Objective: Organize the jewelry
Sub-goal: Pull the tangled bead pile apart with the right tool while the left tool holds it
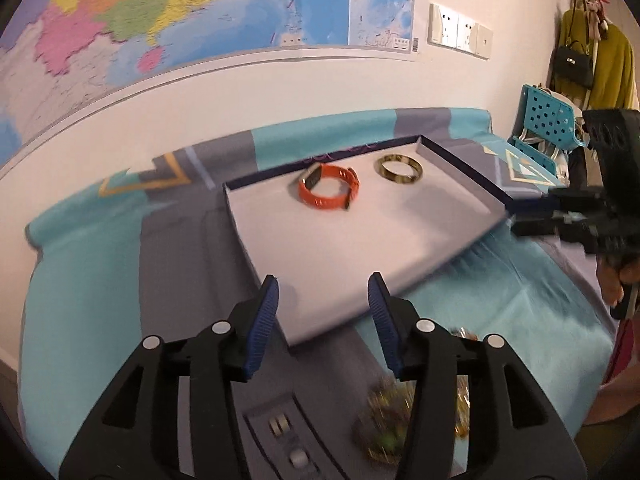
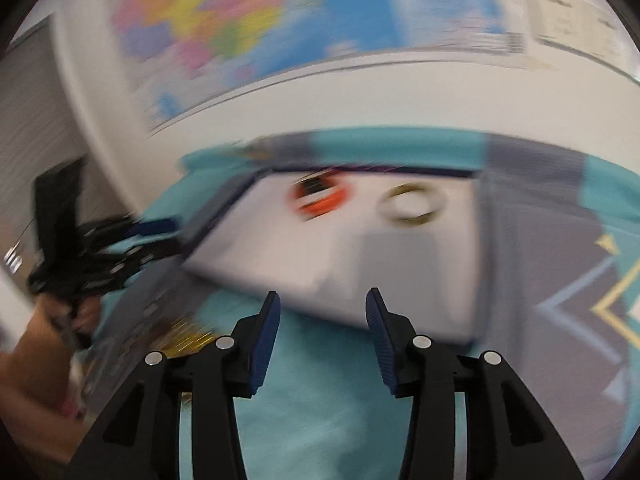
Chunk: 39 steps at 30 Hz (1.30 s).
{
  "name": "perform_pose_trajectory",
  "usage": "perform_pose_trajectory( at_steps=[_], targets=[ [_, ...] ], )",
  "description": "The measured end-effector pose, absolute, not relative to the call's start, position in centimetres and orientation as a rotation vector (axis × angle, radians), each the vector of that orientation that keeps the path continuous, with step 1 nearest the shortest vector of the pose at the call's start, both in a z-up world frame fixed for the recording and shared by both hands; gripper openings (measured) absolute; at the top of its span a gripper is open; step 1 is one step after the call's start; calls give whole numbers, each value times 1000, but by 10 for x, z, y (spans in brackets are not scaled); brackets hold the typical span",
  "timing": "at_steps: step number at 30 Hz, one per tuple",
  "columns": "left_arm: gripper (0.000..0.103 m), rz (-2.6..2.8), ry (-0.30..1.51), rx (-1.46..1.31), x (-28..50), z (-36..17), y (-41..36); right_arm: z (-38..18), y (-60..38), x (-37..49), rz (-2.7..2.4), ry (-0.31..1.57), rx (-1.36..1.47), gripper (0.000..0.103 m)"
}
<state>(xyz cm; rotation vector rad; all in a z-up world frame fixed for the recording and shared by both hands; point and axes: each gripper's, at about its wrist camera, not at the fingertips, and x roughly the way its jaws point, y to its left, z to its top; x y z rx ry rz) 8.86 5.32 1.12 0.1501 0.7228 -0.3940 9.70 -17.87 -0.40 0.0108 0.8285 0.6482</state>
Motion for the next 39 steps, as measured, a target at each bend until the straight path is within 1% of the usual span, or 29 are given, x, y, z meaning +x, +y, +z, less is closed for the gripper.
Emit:
perform_pose_trajectory(
  at_steps=[7,8,9,10,11,14,16,18,19,21,22,23,25,29,30,31,39],
  targets=[
    [48,-361,764,73,42,-10,71,-19,-108,57,821,861,-125,43],
    [48,-371,777,64,37,-14,72,-21,-97,54,837,858,-152,47],
    [48,-383,791,51,32,-18,73,-22,-89,50,839,850,-184,54],
    [48,-389,801,46,29,-21,73,-26,-78,46,831,843,-240,57],
    [48,-397,812,45,26,-24,73,-29,-73,43,823,842,-269,59],
    [47,-430,840,42,19,-28,70,-37,-64,38,774,819,-352,58],
    [45,-461,856,45,17,-30,66,-39,-65,37,759,811,-367,53],
    [42,-500,878,46,18,-33,60,-37,-69,38,754,811,-360,43],
    [41,-511,886,41,18,-35,58,-36,-72,39,752,812,-348,29],
    [36,-544,903,16,20,-39,53,-32,-83,39,759,820,-302,8],
    [27,-558,902,9,19,-39,50,-30,-88,39,744,818,-295,8],
    [22,-576,903,3,19,-39,47,-27,-96,40,732,818,-275,8],
    [17,-623,904,-16,18,-37,38,-23,-109,42,724,824,-228,8],
    [15,-687,879,-6,17,-30,13,-9,-151,39,692,819,-97,8],
    [6,-713,871,-12,16,-28,7,-5,-160,38,685,810,-71,8],
    [3,-741,871,-25,17,-26,2,-1,-169,36,676,799,-49,8],
    [3,-816,828,-44,15,-16,-14,30,-240,20,550,707,85,7]
  ],
)
